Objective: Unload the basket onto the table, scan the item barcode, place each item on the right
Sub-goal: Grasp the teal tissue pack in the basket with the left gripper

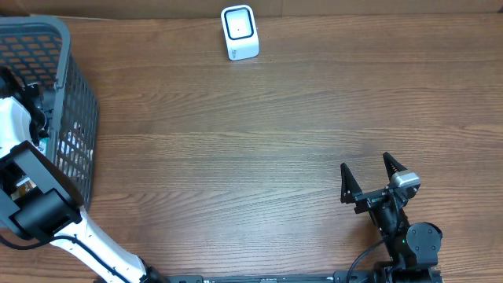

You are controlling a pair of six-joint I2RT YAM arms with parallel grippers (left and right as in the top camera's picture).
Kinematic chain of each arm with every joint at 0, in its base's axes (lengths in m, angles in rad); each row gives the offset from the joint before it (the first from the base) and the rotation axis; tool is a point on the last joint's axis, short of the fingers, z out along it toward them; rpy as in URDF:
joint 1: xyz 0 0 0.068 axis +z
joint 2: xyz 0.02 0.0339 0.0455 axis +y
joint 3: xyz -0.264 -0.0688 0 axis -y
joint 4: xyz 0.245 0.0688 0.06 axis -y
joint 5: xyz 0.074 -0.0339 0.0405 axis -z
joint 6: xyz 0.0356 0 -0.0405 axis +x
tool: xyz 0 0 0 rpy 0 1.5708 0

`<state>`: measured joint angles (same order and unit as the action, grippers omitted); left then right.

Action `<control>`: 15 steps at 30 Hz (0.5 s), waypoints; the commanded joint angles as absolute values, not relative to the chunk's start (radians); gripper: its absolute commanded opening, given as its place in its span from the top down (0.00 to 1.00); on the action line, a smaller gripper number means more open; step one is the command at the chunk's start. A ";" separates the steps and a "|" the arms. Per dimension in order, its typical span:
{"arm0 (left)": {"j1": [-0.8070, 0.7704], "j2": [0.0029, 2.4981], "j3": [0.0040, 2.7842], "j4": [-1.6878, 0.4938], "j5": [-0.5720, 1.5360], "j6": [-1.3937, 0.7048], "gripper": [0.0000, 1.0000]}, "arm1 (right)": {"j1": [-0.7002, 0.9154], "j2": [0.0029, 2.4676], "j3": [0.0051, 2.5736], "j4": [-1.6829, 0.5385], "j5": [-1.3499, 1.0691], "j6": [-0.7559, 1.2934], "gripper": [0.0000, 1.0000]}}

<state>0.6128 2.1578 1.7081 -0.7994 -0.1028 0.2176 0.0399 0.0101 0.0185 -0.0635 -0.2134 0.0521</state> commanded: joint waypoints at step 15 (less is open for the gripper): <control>0.594 1.622 1.813 -0.826 0.008 -0.094 0.96 | 0.043 0.002 0.007 -0.057 -0.219 0.056 0.00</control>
<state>0.6060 1.7630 1.7798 -0.8280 -0.0849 0.0372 0.0399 0.0101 0.0185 -0.0635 -0.2138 0.0525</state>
